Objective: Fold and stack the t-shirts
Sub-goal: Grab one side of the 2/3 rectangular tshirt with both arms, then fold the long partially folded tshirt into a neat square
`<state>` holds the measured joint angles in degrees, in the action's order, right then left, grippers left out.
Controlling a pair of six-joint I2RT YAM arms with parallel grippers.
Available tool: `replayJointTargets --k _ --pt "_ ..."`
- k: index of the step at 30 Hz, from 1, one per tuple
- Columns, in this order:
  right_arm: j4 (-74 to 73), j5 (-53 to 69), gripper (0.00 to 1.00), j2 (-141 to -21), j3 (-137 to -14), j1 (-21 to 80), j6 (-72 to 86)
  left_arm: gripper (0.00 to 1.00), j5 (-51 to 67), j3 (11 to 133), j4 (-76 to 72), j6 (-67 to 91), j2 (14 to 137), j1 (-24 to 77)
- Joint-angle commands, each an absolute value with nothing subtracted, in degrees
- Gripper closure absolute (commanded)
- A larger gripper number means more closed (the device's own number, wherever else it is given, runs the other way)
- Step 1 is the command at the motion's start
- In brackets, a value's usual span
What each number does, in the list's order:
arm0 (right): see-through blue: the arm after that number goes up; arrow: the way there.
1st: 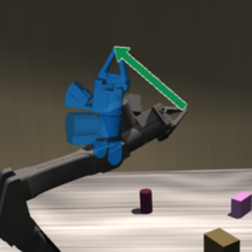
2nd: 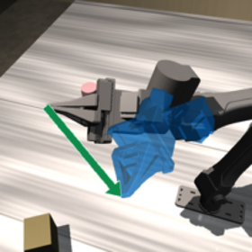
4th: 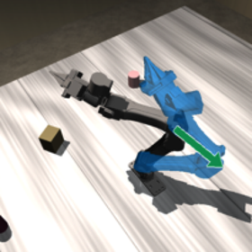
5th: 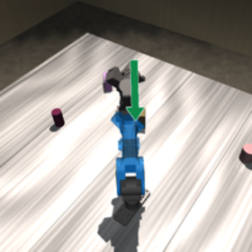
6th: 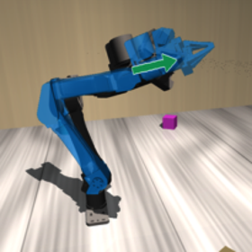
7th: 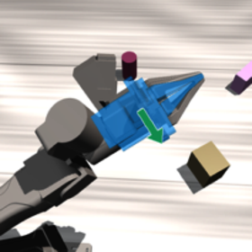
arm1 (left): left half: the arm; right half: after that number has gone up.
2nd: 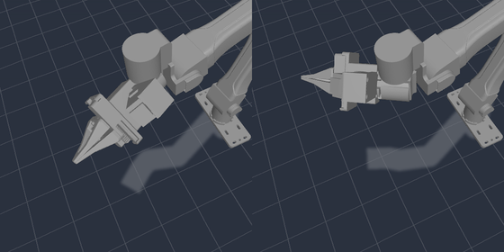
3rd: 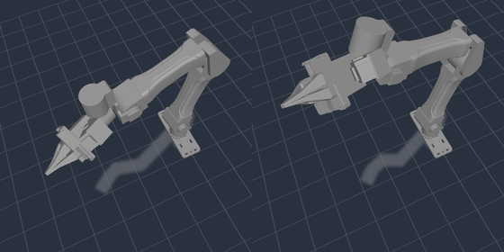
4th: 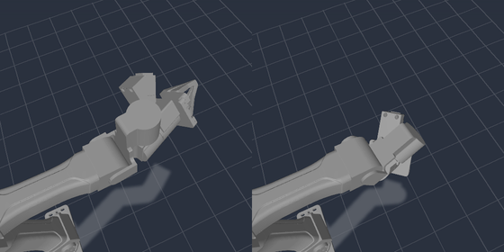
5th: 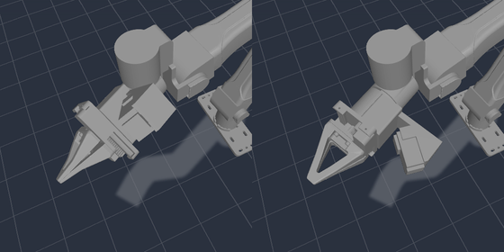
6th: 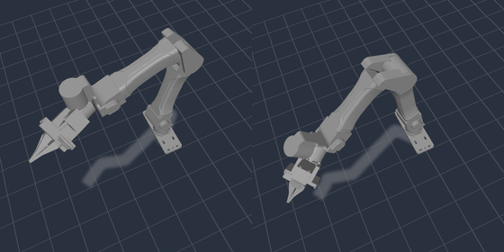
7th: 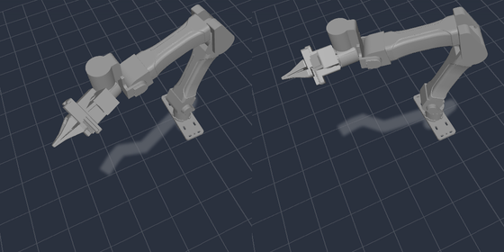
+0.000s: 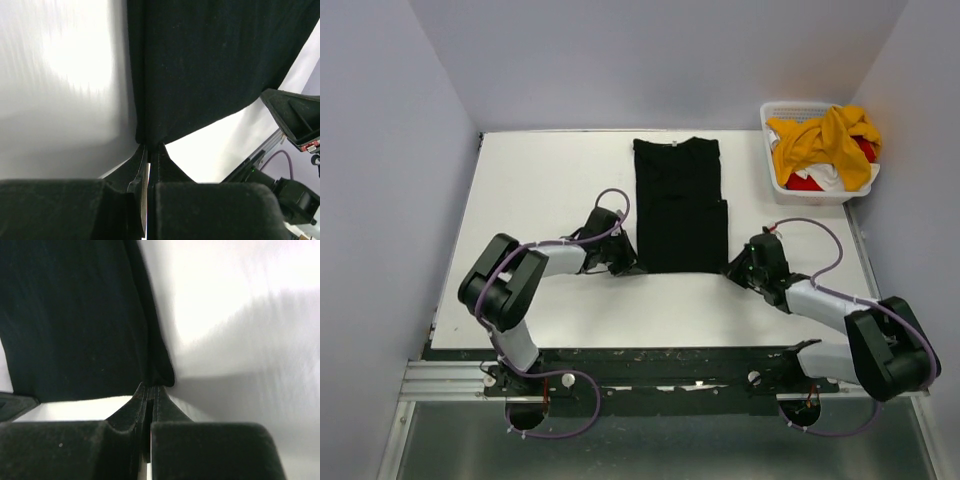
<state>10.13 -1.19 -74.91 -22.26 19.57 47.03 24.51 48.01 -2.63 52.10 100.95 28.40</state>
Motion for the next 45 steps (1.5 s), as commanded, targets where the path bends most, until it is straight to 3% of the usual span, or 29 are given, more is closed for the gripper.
replayJointTargets --k 1,11,15,20,24,30,40,45 --pt "-1.8 6.4 0.99 -65.5 -17.9 24.4 46.3 1.0 21.3 35.8 -5.2 55.8 93.4 32.2" --pt "-21.7 9.5 0.99 -43.5 -13.7 41.6 58.1 1.0 10.9 12.4 -1.7 71.9 66.0 49.8" --pt "-26.5 8.5 0.99 -38.4 -16.4 42.7 57.2 1.0 6.5 11.3 4.8 75.4 55.1 54.9" --pt "-27.0 2.1 0.99 -37.9 -22.8 42.7 53.6 1.0 0.6 18.5 12.7 70.9 47.1 54.8" --pt "-22.8 -4.7 0.99 -39.3 -28.2 42.7 50.6 1.0 -2.1 25.7 16.2 65.8 47.4 52.3" --pt "-23.7 -15.2 0.99 -45.0 -38.6 42.7 46.2 1.0 2.9 35.1 17.5 58.9 53.2 44.1" --pt "-8.9 -34.3 0.99 -59.9 -48.7 42.2 37.9 1.0 6.8 52.7 19.6 49.5 66.6 31.0" --pt "-2.8 -29.1 0.99 -68.5 -54.3 35.5 34.7 1.0 10.5 59.8 18.5 47.6 74.6 26.0"
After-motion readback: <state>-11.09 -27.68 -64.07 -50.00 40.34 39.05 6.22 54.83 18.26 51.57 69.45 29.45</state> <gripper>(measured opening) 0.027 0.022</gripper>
